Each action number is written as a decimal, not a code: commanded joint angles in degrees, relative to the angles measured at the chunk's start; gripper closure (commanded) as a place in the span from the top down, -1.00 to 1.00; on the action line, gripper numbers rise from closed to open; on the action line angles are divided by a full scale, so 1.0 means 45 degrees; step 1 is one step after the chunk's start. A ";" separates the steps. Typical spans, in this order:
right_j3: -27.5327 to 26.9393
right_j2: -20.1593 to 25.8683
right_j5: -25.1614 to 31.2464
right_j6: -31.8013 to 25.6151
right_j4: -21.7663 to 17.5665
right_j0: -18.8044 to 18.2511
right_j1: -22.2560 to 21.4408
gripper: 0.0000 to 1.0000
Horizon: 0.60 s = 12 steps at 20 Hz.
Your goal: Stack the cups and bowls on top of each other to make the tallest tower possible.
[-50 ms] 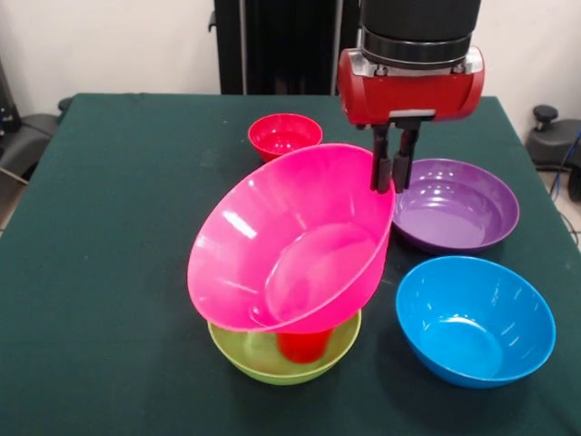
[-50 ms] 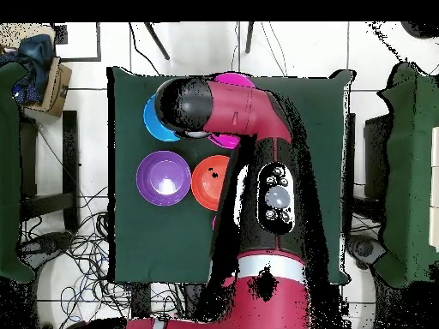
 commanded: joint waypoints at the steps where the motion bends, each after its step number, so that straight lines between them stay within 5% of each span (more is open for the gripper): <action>1: 0.1213 0.1209 -0.0104 0.0646 -0.0095 -0.0038 0.0271 1.00; 5: 0.1276 0.1489 0.0607 -0.0388 -0.0314 -0.0198 0.0175 1.00; 12: 0.1159 0.1391 0.0304 -0.0201 -0.0520 -0.0163 0.0272 1.00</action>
